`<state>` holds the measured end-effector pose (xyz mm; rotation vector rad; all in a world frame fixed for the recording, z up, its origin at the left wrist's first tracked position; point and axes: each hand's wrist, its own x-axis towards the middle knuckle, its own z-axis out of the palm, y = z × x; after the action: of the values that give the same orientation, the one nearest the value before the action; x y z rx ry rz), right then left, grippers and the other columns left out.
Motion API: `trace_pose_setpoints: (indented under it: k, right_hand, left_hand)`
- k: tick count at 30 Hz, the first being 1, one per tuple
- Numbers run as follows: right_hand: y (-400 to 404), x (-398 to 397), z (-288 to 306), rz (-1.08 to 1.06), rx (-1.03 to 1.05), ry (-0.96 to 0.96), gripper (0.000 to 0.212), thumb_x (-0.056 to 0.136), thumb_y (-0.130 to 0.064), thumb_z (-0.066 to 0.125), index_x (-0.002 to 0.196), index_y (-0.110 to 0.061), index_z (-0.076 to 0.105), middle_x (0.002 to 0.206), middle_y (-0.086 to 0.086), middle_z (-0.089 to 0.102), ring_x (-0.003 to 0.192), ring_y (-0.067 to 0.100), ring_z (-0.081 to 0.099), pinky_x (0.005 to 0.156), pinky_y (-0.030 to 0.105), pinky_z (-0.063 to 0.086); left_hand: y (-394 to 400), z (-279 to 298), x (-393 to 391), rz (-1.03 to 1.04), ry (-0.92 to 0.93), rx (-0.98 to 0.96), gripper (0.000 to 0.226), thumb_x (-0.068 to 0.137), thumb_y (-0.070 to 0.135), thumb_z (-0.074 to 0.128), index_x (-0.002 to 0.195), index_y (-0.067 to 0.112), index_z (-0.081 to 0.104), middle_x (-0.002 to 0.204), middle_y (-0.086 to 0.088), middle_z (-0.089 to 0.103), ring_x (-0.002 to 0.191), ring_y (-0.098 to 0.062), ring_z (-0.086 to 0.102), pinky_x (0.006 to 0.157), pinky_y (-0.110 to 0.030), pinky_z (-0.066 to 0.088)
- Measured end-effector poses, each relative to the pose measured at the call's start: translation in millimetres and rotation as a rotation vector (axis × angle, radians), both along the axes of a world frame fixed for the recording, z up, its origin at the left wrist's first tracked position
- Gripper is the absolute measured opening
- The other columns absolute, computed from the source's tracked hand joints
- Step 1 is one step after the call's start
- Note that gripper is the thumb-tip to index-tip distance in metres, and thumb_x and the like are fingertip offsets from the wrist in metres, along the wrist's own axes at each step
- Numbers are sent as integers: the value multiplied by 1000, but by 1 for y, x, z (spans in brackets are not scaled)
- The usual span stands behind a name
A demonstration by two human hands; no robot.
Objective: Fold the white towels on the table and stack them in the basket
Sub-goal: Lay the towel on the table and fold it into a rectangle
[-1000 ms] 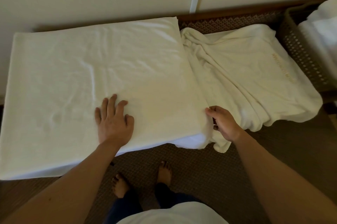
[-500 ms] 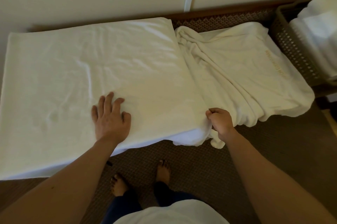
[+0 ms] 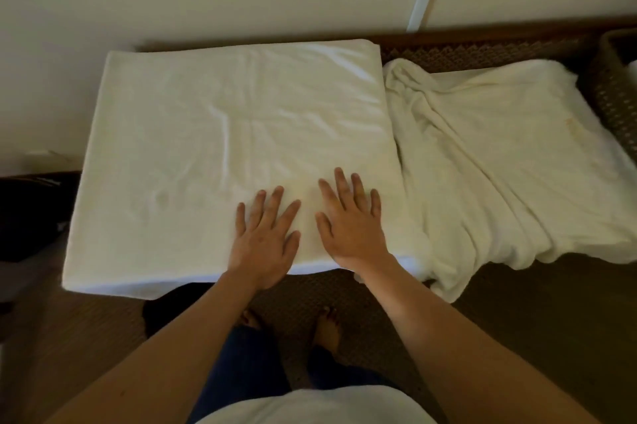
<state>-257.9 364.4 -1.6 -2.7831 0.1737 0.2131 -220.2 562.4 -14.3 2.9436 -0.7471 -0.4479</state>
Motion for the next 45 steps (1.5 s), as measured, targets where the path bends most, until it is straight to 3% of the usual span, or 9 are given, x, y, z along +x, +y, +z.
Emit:
trace_pose_setpoints:
  k: [7,14,16,21,23,30,34,38,45]
  right_hand:
    - [-3,4,-14,18,-119,153,65,104,-59,9,161,-35,-11,168,-6,-23,155,21,-21,125,53,-6]
    - [25,20,-12,-122,-131,131,65,104,-52,20,163,-27,9,171,2,-12,157,27,-14,124,59,-5]
    - [42,43,-10,-124,-105,68,65,105,-49,21,163,-22,12,171,5,-10,157,30,-12,123,60,-5]
    - [74,132,-13,-46,-34,-6,60,106,-42,26,163,-24,16,171,1,-9,157,29,-11,124,56,-7]
    - [76,165,-17,-81,-30,10,59,107,-39,29,163,-24,16,172,1,-6,157,29,-9,124,58,-4]
    - [72,192,-25,-180,-134,42,61,105,-46,17,163,-33,8,172,-3,-3,158,25,-5,125,55,-2]
    - [74,192,-26,-194,-155,19,63,101,-47,17,162,-33,16,172,-1,5,158,26,3,125,57,4]
    - [74,191,-26,-200,-170,14,64,100,-48,18,162,-32,20,171,-1,8,158,26,5,125,56,6]
    - [75,195,-25,-209,-180,28,66,99,-51,17,162,-33,18,171,-3,5,158,24,3,126,54,4]
  left_hand:
    - [117,-5,39,284,-24,51,74,95,75,9,161,44,-4,170,6,-15,157,-23,-12,125,-56,-3]
    - [180,1,69,793,29,30,74,100,65,20,163,29,4,171,-5,-12,156,-30,-11,123,-61,-5]
    - [147,4,73,700,-4,-10,71,102,59,15,164,26,3,170,-8,-14,156,-33,-12,123,-60,-8]
    - [48,10,94,95,12,-50,67,102,56,12,163,31,2,171,-6,-11,157,-32,-12,124,-61,-4]
    - [34,9,118,19,37,-60,65,104,56,15,163,35,0,171,-3,-10,157,-30,-12,124,-61,-2]
    - [143,-7,231,227,-23,19,77,94,75,9,162,39,4,171,2,-10,158,-28,-7,125,-56,-3]
    - [229,-1,276,504,12,76,75,98,73,9,162,36,-4,171,1,-13,157,-32,-8,124,-58,-2]
    - [225,5,290,683,-32,91,72,102,58,9,164,22,-1,171,-9,-9,155,-40,-10,122,-65,-2]
    - [134,-5,211,-102,-20,-79,66,102,57,28,161,28,26,171,-8,8,157,-36,8,120,-65,15]
